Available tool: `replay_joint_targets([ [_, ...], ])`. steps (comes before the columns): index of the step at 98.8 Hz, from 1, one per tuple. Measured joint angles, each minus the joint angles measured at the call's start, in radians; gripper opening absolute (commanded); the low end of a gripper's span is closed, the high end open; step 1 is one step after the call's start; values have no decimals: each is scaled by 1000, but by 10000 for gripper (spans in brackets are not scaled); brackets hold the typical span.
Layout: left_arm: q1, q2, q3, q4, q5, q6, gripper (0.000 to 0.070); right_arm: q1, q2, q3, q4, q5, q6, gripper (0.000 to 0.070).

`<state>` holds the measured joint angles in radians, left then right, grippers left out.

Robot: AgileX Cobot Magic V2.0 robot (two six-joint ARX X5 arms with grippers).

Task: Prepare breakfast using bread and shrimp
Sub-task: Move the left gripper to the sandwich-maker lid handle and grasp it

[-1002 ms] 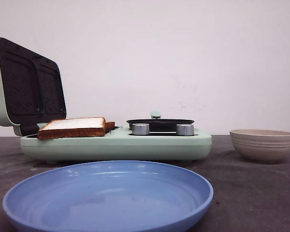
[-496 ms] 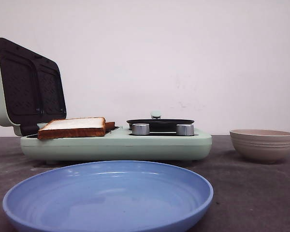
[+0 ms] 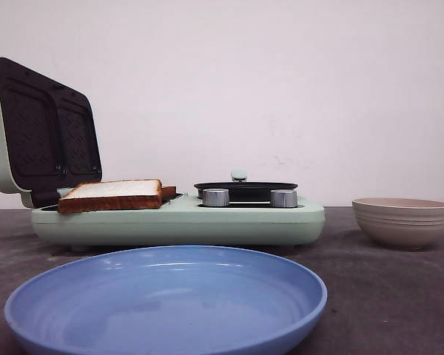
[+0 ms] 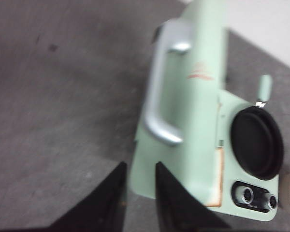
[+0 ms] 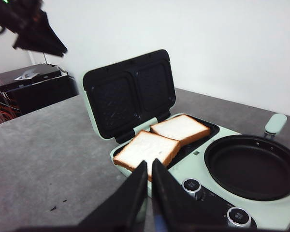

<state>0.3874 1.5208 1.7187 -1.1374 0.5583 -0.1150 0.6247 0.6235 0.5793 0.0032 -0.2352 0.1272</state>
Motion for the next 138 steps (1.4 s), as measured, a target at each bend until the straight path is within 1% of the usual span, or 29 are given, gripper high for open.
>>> replay_joint_targets([
  [17,-5,69,0,50,153,19,270,0,-3,0,-13,0,0,5],
  [26,-5,106,0,72,212,20,270,0,-4,0,-16,0,0,5],
  [42,-5,168,0,74,225,20,270,0,-4,0,-31,5,0,5],
  [52,-5,196,0,98,236,20,270,0,-6,0,-45,26,0,5],
  [72,-5,229,0,189,332,19,270,-1,-6,0,-44,42,8,5],
  [82,-5,249,0,198,353,18,270,-1,-7,0,-44,53,9,5],
  [112,-5,315,0,240,357,-1,270,-2,-7,0,-44,79,12,5],
  [127,-7,334,0,249,387,-8,270,-2,-7,0,-44,86,16,5],
  [138,-18,343,0,264,389,-8,270,-2,-7,0,-44,104,23,5],
])
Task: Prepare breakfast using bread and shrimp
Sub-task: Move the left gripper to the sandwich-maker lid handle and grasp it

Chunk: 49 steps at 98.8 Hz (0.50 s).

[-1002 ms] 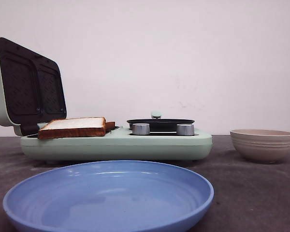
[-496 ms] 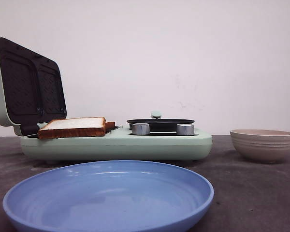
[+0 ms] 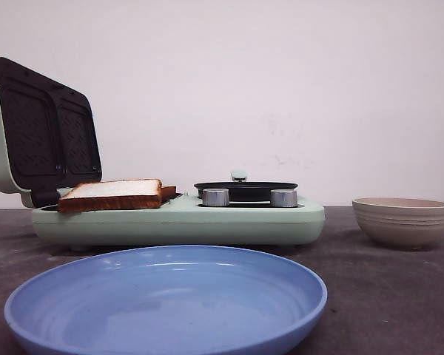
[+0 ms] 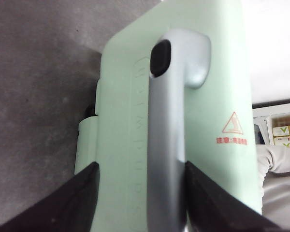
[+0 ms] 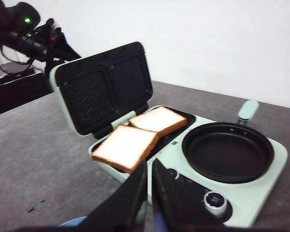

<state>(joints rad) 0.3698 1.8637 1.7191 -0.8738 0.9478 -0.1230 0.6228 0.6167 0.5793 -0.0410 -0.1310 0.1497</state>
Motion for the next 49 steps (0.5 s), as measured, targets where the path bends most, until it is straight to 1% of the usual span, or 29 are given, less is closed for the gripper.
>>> replay_joint_targets([
  [7,-2,0,0,13,7,0,263,0,0,0,0,2,6,5],
  [10,-2,0,0,18,15,-1,242,0,0,0,0,3,8,5],
  [22,-1,0,0,33,22,-10,57,0,0,0,0,3,12,5],
  [26,-1,0,0,33,29,-12,4,0,0,0,0,3,13,5],
  [34,-3,0,1,34,46,-20,0,0,0,0,0,3,14,5],
  [49,-8,0,3,33,46,-22,0,0,0,0,0,3,15,5],
])
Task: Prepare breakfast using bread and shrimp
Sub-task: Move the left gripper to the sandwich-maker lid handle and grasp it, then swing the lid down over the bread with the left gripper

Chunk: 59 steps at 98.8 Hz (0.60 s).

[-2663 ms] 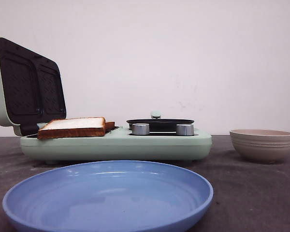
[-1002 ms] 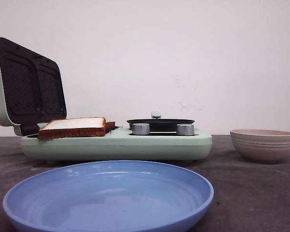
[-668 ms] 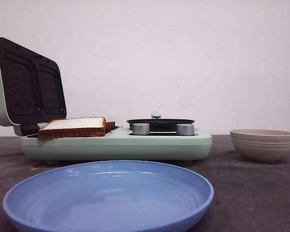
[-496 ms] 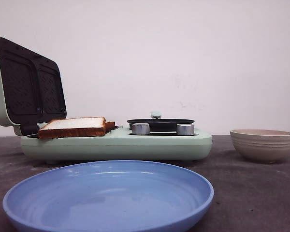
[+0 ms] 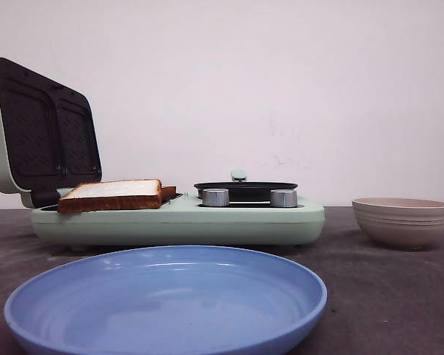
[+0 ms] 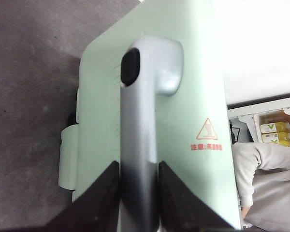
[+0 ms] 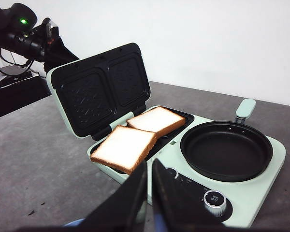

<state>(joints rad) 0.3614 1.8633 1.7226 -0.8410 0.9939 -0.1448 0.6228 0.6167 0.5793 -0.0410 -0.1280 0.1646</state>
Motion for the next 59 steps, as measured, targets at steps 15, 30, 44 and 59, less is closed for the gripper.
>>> replay_joint_targets([
  [15,-10,0,2,0,0,0,0,0,0,0,0,0,1,5],
  [30,-20,-1,5,1,-4,1,0,0,0,0,0,0,3,5],
  [44,-32,-2,5,5,-8,3,0,0,0,0,0,0,8,5],
  [59,-48,-3,7,5,-5,3,0,0,0,0,0,0,8,5],
])
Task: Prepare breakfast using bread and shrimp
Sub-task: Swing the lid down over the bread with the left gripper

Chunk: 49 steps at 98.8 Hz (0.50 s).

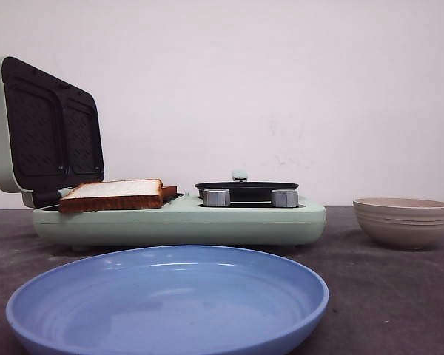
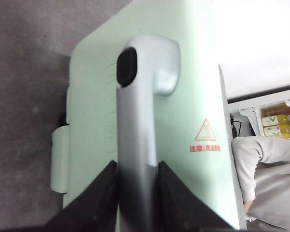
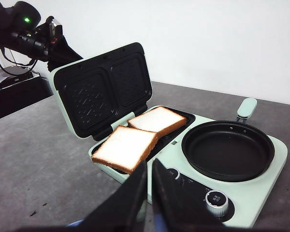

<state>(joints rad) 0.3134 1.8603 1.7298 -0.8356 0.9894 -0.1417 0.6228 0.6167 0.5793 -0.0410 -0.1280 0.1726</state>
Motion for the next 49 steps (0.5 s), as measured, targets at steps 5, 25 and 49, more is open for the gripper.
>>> replay_joint_targets([
  [5,-5,-1,1,0,0,0,0,0,0,0,0,0,0,5],
  [25,-39,-6,5,0,5,-9,0,0,0,0,0,0,0,5],
  [49,-96,-11,8,5,10,-39,0,0,0,0,0,0,0,5],
])
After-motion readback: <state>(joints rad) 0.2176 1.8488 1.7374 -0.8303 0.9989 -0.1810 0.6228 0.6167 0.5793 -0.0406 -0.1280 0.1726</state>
